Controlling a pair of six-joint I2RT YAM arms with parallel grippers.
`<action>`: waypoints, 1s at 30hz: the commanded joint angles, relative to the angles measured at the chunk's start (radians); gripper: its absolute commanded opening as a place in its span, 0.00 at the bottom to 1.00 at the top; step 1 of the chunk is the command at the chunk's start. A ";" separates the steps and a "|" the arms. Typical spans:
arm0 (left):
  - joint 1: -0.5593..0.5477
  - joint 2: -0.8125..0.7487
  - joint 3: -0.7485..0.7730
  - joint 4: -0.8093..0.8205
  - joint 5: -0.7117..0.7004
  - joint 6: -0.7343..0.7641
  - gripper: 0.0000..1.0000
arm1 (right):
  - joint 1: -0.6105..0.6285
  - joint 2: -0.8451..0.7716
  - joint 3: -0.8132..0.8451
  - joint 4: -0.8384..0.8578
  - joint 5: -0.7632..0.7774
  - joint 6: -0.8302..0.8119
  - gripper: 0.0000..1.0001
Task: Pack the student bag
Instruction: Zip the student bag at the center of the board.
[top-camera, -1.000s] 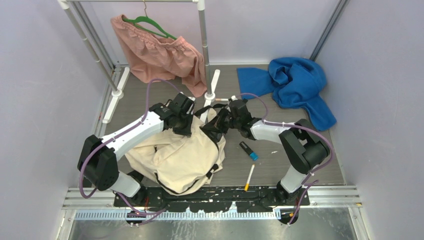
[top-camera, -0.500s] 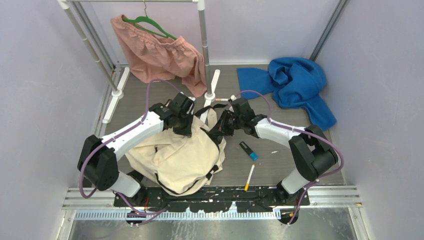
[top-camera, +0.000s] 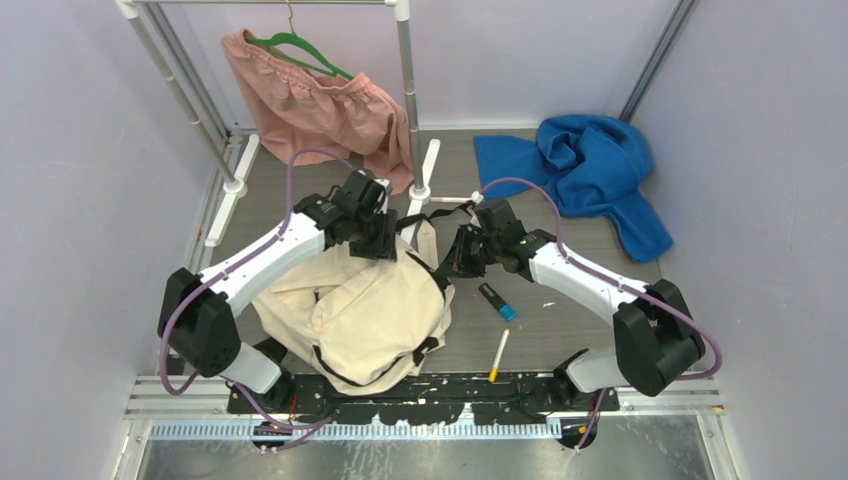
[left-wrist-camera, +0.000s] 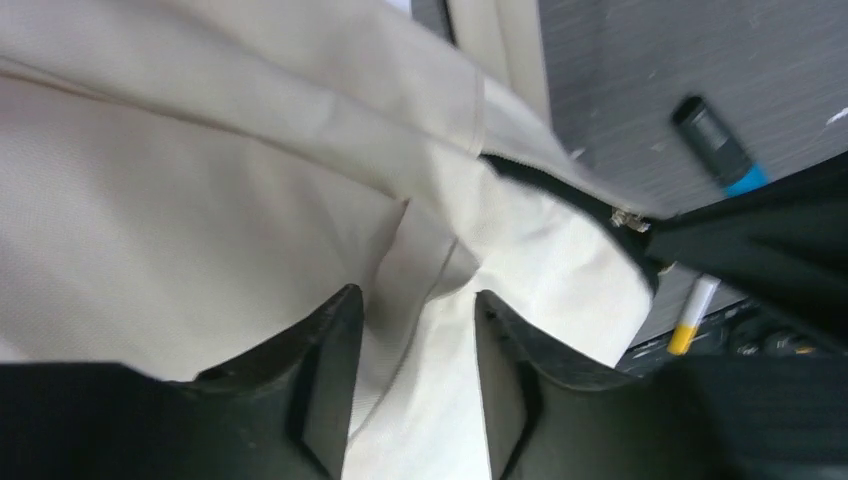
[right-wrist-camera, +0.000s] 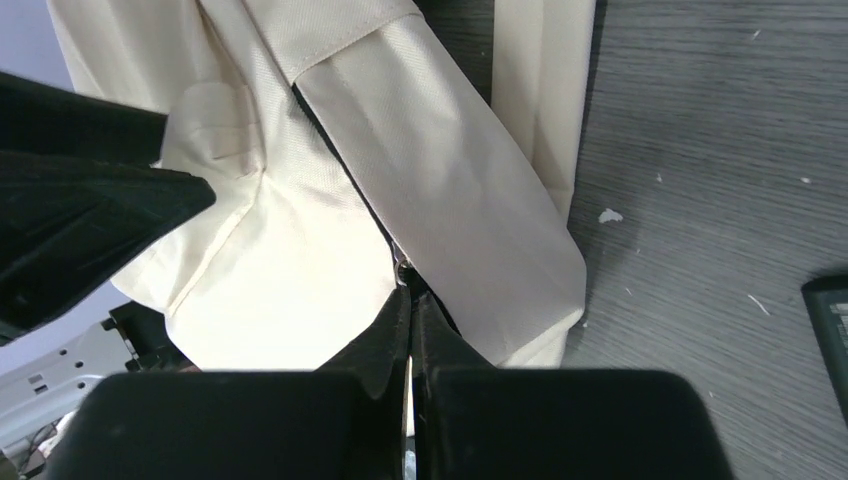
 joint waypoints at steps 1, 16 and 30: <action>0.011 0.041 0.083 0.057 0.076 -0.045 0.60 | -0.004 -0.060 0.036 -0.066 0.024 -0.037 0.01; -0.034 0.189 0.155 0.172 0.179 -0.154 0.67 | -0.004 -0.073 0.033 -0.055 0.042 -0.037 0.01; -0.138 0.161 0.218 0.149 0.008 -0.230 0.45 | -0.004 -0.069 0.037 -0.045 0.035 -0.032 0.01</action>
